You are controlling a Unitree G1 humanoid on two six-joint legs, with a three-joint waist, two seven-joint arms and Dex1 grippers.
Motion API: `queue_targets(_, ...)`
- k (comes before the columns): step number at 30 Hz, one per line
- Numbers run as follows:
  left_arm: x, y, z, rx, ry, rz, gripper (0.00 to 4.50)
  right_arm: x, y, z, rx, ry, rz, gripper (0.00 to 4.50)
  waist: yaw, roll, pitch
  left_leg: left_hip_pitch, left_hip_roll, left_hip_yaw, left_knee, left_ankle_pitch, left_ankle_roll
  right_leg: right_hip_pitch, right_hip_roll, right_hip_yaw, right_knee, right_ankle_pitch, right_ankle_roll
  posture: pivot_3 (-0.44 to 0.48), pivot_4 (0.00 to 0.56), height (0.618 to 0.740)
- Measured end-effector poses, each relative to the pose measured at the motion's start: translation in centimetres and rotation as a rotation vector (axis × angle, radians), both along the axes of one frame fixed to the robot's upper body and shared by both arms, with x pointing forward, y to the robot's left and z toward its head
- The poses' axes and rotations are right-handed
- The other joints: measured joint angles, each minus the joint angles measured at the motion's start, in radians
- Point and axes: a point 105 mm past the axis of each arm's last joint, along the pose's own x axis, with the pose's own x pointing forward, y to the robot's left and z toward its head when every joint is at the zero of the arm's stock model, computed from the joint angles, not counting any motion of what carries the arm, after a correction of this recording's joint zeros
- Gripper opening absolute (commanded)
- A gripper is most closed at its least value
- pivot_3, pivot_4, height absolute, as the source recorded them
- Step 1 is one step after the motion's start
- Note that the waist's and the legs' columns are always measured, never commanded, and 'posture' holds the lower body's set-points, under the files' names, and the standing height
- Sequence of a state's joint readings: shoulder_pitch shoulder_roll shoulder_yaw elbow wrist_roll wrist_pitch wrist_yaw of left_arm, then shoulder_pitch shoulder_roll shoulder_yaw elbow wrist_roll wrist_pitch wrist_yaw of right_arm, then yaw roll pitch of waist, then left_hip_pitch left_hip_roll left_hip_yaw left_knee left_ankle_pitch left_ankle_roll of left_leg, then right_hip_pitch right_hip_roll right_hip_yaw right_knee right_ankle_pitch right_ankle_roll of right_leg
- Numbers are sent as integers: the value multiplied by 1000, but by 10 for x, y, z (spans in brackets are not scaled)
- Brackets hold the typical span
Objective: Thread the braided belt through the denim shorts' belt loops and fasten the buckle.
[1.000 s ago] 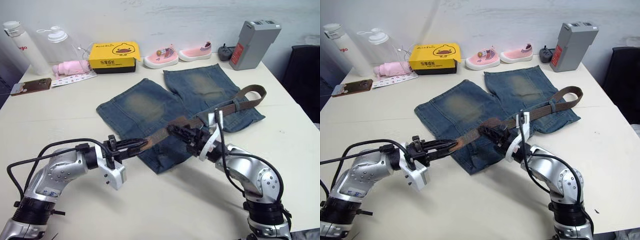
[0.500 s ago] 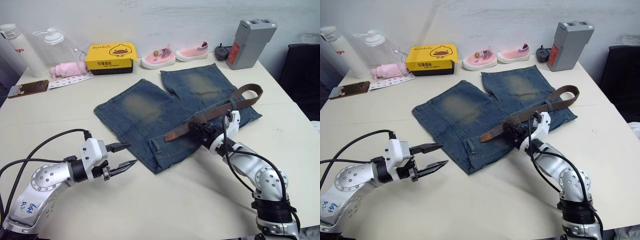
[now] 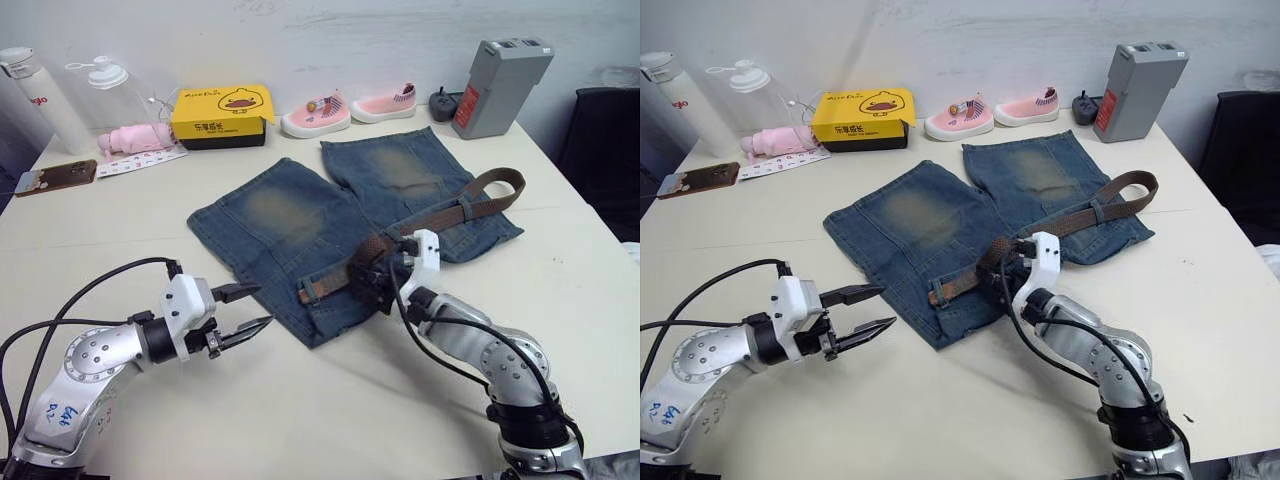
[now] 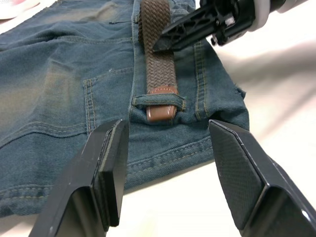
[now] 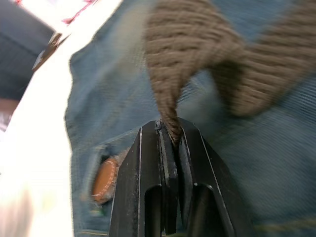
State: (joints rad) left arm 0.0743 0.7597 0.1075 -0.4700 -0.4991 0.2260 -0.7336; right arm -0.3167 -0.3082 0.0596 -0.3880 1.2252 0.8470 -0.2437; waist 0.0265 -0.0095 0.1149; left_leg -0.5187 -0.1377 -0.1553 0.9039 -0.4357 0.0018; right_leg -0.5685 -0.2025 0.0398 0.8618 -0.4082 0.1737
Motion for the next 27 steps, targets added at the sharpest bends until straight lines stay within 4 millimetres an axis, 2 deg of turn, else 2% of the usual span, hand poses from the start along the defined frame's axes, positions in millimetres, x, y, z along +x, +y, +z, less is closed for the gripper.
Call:
queue_targets(3, 1, -4, 2, 33, -48, -20, 2857, -2, 12, 3, -3, -10, 33, 0, 0, 0, 0, 0, 0, 0, 0, 0, -1, 0, 0, 0, 0, 0, 0, 0, 150, 636)
queue_targets(5, 6, -5, -9, 190, -167, -47, 2857, -6, 22, -3, -33, 6, 72, 0, 1, 0, 0, -1, 0, 1, 0, 1, -1, 0, -2, 1, 0, 0, 0, 0, 150, 636)
queue_targets(6, 6, -5, -10, 197, -170, -49, 2857, -6, 22, -4, -36, 7, 75, 0, 0, 0, 0, -1, 0, 1, 0, 1, -1, -1, -1, 1, 0, 0, 0, 0, 150, 636)
queue_targets(9, 14, -7, -19, 372, -337, -106, 2857, -9, 26, -9, -54, 30, 93, 0, 4, 0, 0, -1, 0, 1, 1, 1, -1, 0, -1, 0, 0, 0, 0, 0, 150, 636)
queue_targets(12, 19, -10, -26, 476, -457, -150, 2857, -10, 28, -12, -66, 46, 103, 0, 2, 0, 0, -1, 0, 1, 1, 1, -1, -1, 0, -1, 1, 0, 0, 0, 150, 636)
queue_targets(19, 26, -18, -33, 548, -612, -202, 2857, -9, 24, -13, -69, 61, 91, 0, 4, -1, -1, 0, -2, 0, 1, 1, -2, 0, 0, -4, 1, 0, 1, 0, 150, 636)
queue_targets(20, 27, -19, -34, 547, -622, -204, 2322, -8, 24, -13, -69, 62, 87, 0, 4, -1, -1, 1, -2, 0, 1, 1, -1, 0, 0, -4, 1, 0, 1, 0, 150, 636)
queue_targets(21, 27, -19, -36, 548, -623, -209, 2076, -8, 24, -14, -69, 63, 85, 0, 4, -1, -1, 1, -2, 0, 1, 1, -1, 1, 0, -4, 1, 0, 1, 0, 150, 636)
queue_targets(22, 26, -20, -37, 549, -623, -217, 1648, -8, 24, -14, -70, 63, 83, 0, 4, -1, -1, 1, -2, 0, 1, 1, -1, 1, 0, -4, 1, 0, 1, 0, 150, 636)
queue_targets(25, 27, -24, -35, 553, -654, -229, 207, -8, 24, -15, -72, 70, 85, 0, 4, -1, -1, 1, -3, 0, 1, 1, -1, 1, 0, -4, 1, 1, 1, 0, 150, 636)
queue_targets(27, 28, -25, -31, 559, -679, -228, 45, -10, 27, -16, -71, 76, 96, 0, 2, 0, -1, 2, -3, 0, 0, 1, -1, 1, 0, -4, 1, 1, 1, 0, 150, 636)
